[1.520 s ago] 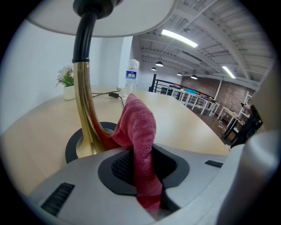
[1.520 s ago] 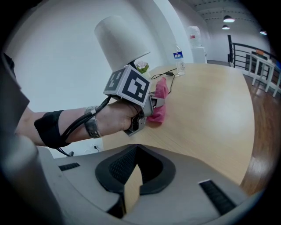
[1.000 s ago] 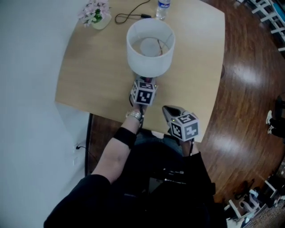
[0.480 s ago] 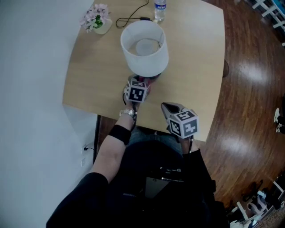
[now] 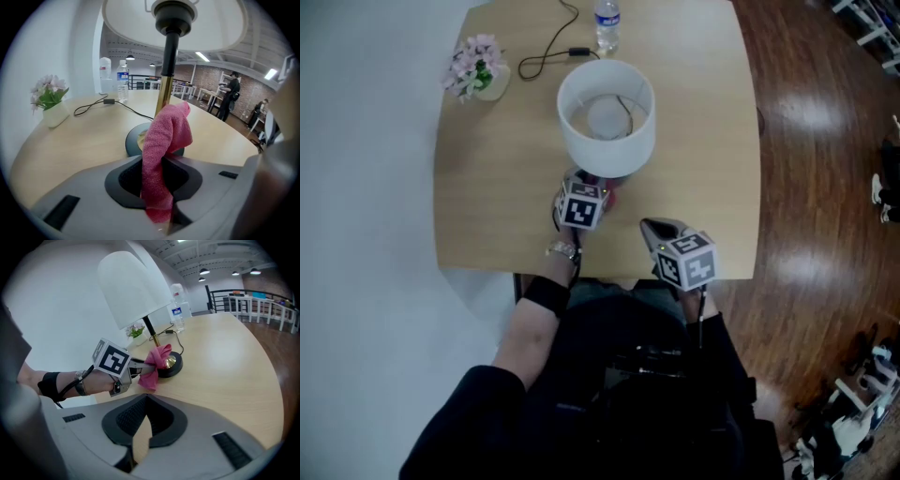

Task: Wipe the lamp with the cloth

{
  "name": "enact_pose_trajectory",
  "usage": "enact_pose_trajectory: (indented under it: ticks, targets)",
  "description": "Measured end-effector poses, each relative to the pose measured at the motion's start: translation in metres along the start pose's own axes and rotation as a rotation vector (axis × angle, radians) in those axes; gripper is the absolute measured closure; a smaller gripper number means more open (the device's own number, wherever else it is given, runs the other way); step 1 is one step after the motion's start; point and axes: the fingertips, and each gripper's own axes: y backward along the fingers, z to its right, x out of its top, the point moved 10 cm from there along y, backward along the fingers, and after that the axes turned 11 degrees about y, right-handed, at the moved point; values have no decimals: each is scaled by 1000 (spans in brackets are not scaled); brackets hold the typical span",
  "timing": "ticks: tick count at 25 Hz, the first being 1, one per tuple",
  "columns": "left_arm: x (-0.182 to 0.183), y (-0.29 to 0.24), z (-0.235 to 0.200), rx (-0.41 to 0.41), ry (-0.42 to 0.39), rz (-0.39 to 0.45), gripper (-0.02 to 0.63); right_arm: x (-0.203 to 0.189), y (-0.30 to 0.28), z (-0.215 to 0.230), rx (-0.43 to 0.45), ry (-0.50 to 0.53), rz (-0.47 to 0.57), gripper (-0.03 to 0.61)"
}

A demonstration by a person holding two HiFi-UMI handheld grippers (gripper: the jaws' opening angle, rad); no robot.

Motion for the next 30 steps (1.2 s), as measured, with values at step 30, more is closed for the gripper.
enact_pose_trajectory:
  ticks: [30]
  targets:
    - [91, -69, -73, -547, -418, -133, 518, 37, -62, -89, -212, -201, -68, 574]
